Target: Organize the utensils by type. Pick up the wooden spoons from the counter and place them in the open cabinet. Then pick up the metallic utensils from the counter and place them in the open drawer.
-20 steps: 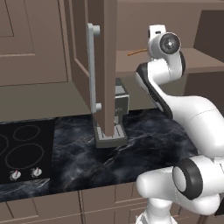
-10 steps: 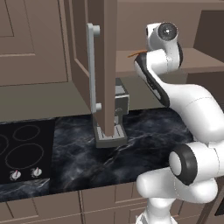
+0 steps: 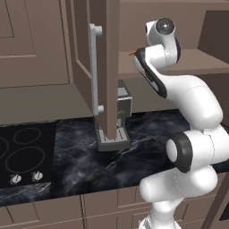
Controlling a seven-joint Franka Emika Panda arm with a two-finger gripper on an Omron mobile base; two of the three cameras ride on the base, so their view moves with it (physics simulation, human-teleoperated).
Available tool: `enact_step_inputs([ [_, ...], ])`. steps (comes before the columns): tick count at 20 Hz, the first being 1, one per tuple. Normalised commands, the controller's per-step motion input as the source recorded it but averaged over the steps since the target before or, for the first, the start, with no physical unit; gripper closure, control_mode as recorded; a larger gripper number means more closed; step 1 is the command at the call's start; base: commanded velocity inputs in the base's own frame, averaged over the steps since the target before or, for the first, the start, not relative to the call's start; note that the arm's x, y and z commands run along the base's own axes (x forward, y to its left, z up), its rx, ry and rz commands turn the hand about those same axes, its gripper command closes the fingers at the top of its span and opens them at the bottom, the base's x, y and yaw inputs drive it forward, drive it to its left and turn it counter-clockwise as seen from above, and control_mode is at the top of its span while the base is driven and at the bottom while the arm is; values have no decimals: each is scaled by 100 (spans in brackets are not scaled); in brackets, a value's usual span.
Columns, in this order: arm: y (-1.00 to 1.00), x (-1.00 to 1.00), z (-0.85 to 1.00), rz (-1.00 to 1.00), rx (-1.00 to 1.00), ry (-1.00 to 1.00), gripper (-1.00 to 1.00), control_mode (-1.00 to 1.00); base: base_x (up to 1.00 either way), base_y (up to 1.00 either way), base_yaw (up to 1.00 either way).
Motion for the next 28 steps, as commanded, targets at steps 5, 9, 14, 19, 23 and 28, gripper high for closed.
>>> enact_step_inputs([
  [5,0,43,-14,0,0,0,100,-100,0,0,0],
  [9,0,43,-12,0,0,0,100,-100,0,0,0],
  [14,0,45,-8,0,0,0,100,-100,0,0,0],
  [19,0,46,-7,0,0,0,100,-100,0,0,0],
  [23,0,44,-9,0,0,0,100,-100,0,0,0],
  [28,0,29,-9,0,0,0,100,-100,0,0,0],
])
